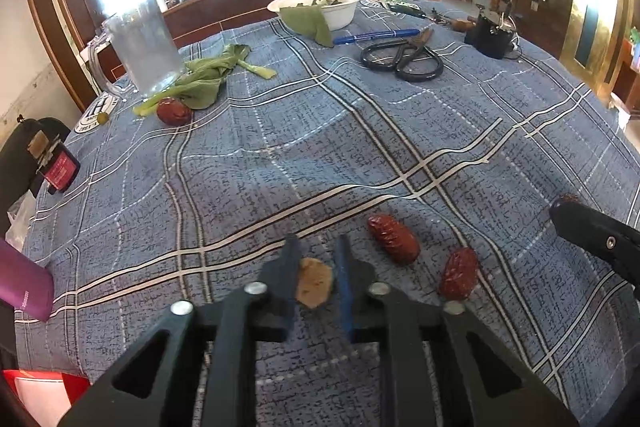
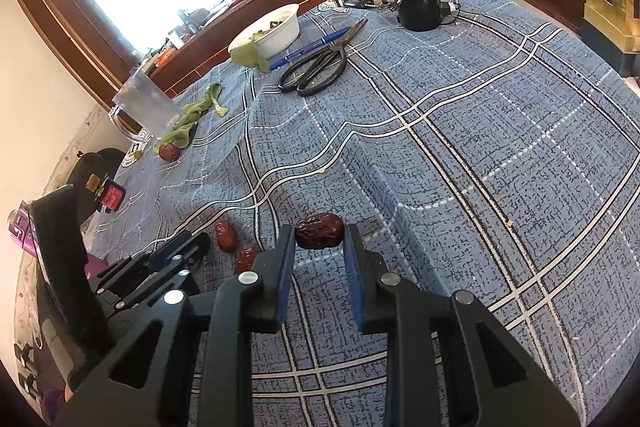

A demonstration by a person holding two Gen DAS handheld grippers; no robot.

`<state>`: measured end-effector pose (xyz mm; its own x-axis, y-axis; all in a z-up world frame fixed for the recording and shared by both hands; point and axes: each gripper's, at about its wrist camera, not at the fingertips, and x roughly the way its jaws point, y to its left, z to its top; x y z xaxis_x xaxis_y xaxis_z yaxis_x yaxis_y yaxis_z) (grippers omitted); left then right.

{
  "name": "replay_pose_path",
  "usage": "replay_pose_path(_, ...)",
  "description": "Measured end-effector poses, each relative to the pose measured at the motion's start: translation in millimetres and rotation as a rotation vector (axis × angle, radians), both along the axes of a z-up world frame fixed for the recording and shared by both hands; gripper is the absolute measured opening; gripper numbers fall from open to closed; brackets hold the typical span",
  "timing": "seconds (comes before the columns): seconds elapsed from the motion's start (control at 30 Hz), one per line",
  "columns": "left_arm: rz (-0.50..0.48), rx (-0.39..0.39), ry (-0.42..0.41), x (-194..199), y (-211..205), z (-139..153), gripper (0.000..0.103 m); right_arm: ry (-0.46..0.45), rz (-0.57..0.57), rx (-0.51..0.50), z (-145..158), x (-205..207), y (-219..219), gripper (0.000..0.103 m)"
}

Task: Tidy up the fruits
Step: 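Carry the red date and yam slice over the tray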

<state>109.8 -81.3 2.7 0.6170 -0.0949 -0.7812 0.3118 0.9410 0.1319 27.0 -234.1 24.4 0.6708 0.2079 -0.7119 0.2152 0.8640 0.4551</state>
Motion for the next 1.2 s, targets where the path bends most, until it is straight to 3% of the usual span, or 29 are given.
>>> replay_pose_path(0.47, 0.016, -0.094, 0.004, -38, 30, 15, 0.014, -0.001, 0.007, -0.003, 0, 1, 4, 0.026)
replay_pose_path(1.07, -0.047, -0.163, -0.107, -107, 39, 57, 0.014, -0.014, 0.033, -0.001, 2, -1, 9, 0.026)
replay_pose_path(1.2, -0.080, -0.163, -0.189, -136, 44, 76, 0.014, -0.029, 0.047, -0.003, 4, -3, 13, 0.026)
